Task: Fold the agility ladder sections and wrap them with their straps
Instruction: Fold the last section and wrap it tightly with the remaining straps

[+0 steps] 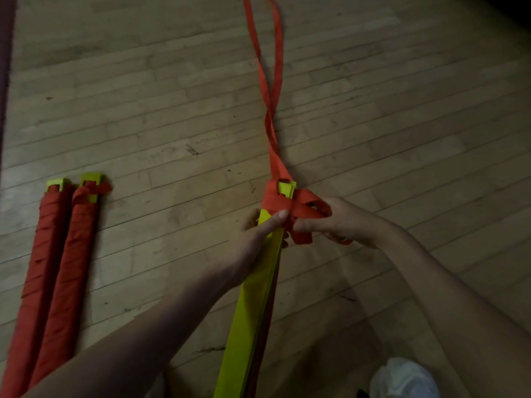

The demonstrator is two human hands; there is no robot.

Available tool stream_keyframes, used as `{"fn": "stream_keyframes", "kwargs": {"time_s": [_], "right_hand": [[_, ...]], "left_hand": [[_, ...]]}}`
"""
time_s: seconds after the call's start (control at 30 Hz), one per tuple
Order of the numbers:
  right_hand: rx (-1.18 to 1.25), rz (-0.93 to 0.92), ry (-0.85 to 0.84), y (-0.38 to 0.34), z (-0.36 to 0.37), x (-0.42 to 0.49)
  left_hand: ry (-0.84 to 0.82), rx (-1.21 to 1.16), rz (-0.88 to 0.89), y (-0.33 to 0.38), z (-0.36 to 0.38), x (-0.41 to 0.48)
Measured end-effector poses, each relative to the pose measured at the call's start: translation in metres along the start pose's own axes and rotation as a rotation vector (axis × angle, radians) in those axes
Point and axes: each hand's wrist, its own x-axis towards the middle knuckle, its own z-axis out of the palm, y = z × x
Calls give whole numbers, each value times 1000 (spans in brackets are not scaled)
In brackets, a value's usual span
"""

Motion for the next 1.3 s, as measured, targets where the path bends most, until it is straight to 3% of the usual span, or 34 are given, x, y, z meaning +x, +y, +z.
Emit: {"fn": "stream_keyframes", "kwargs": {"time_s": [0.3, 0.57, 0.73, 0.93, 1.17, 1.3], "right_hand": [[10, -25, 4, 5, 4, 4], [7, 94, -45, 14, 10, 4], [64, -12, 101, 20, 13, 2], [65, -153, 125, 20, 17, 0], [91, -125, 10, 12, 25, 2], [184, -87, 33, 6, 26, 4]], "left_hand": [[80, -19, -5, -1, 0, 2], [44, -32, -55, -2, -3, 6], [-25, -55, -103, -2, -9, 6], [-81, -86, -142, -4, -15, 8], [-345, -267, -214, -2, -24, 4], [-657, -462, -266, -6, -25, 10]]}}
